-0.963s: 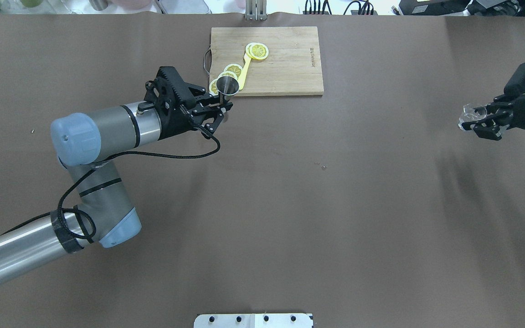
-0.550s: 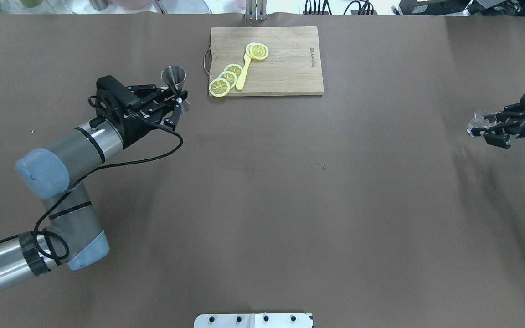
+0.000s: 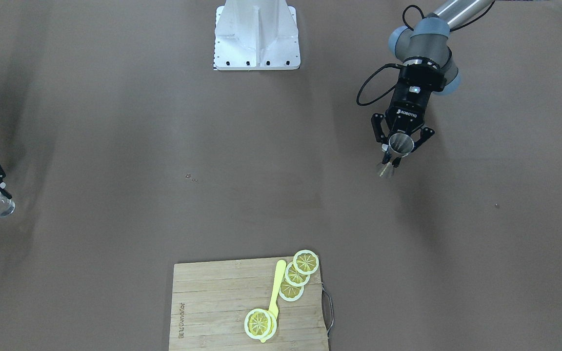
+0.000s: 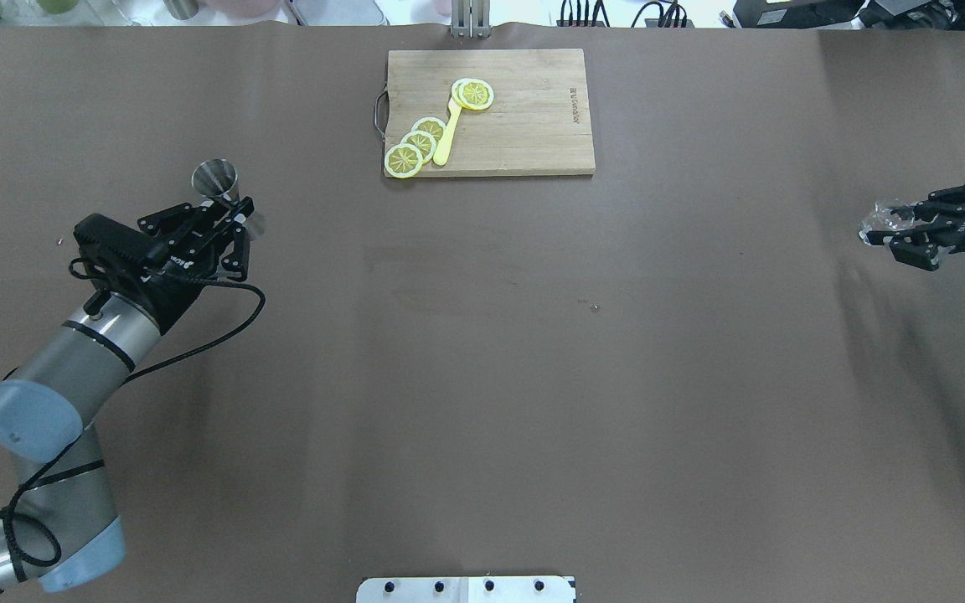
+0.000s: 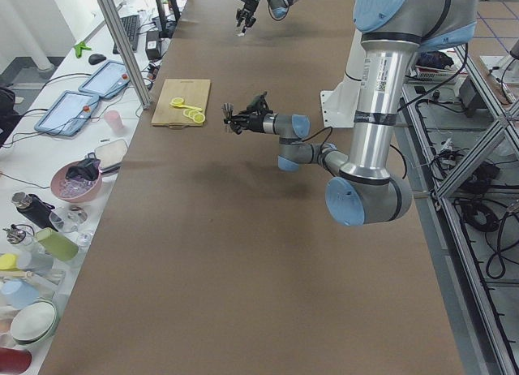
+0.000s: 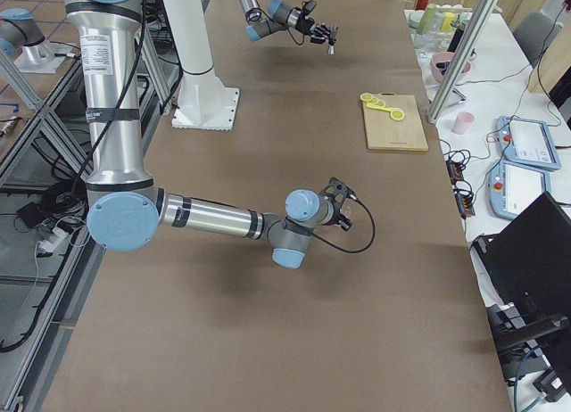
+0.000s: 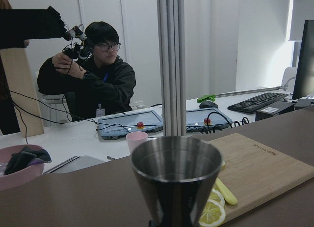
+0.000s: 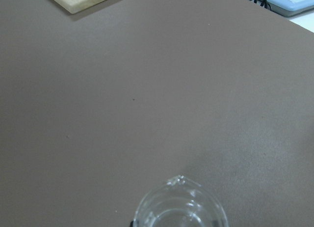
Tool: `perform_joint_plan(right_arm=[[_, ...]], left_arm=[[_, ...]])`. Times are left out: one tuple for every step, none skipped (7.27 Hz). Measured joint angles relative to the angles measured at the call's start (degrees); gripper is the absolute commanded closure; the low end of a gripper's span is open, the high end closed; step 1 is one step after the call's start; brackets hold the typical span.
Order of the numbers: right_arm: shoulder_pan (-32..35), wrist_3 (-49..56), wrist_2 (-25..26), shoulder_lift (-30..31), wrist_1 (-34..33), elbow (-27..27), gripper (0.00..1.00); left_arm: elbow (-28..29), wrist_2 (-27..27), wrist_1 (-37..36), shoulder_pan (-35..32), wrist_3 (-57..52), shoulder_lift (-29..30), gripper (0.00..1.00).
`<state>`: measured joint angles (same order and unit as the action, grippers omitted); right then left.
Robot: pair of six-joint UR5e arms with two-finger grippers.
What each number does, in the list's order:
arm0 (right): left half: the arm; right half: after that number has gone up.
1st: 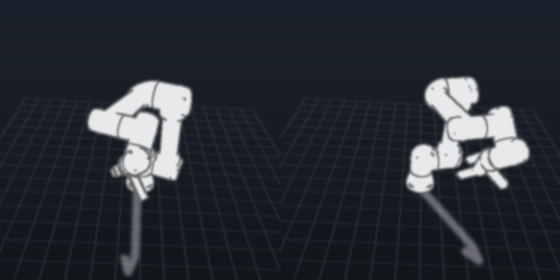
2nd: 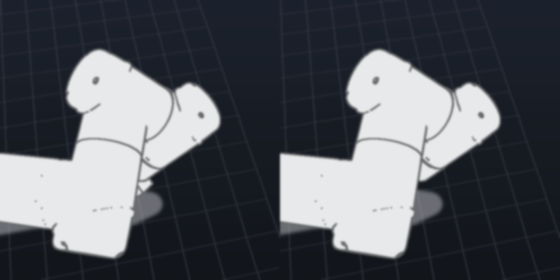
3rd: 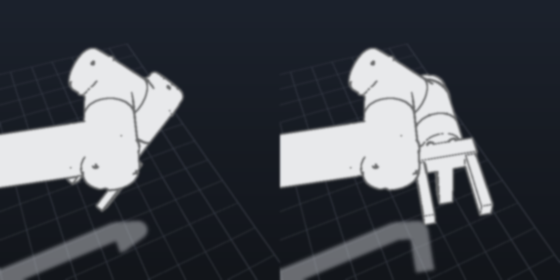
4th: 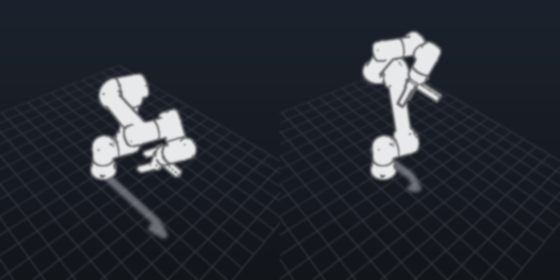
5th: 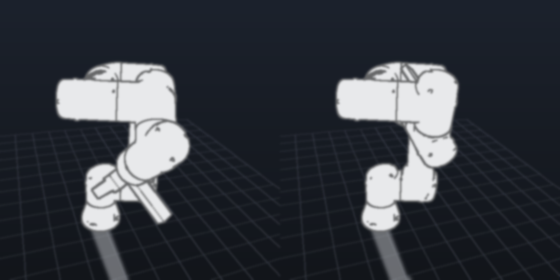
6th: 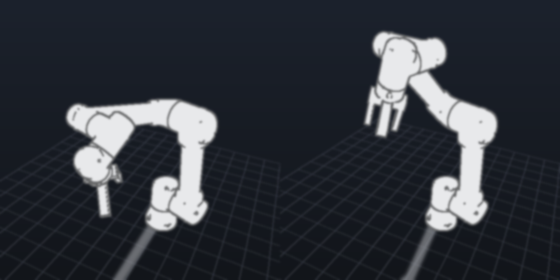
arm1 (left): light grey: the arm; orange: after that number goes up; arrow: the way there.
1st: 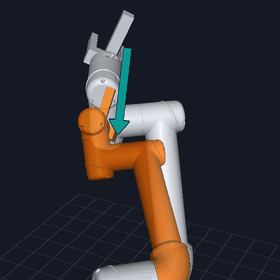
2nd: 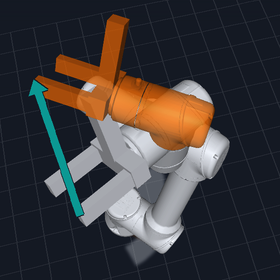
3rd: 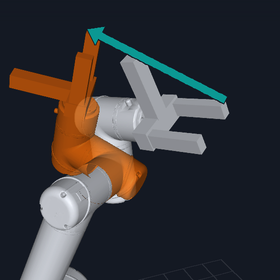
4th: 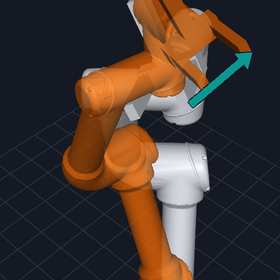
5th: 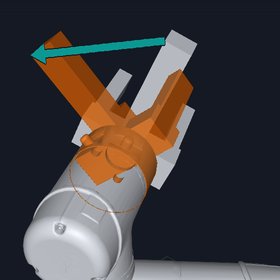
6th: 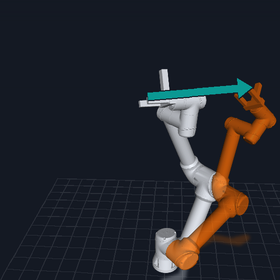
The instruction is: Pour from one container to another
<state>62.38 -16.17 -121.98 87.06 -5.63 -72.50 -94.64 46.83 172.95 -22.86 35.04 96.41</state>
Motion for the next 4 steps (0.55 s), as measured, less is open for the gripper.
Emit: perform_joint_plan(right_arm=[[-0.79, -0.5, 0.61, -0.58, 0.09, -0.03, 1.0], [-2.02, -1.0, 1.51, -1.0, 0.14, -0.01, 1.0], [-3.31, -1.59, 2.52, -1.49, 0.17, 0.14, 1.0], [-4.35, -2.8, 3.56, -1.96, 0.2, 0.32, 1.0]], left_arm=[[-1.24, -5.2, -0.1, 2.4, 1.2, -3.25, 1.0], [-1.67, -9.42, -0.16, 4.48, 2.94, -5.44, 1.0], [-1.64, -13.02, -0.21, 6.4, 4.67, -6.84, 1.0], [-1.39, -16.1, -0.27, 8.22, 6.4, -7.93, 1.0]])
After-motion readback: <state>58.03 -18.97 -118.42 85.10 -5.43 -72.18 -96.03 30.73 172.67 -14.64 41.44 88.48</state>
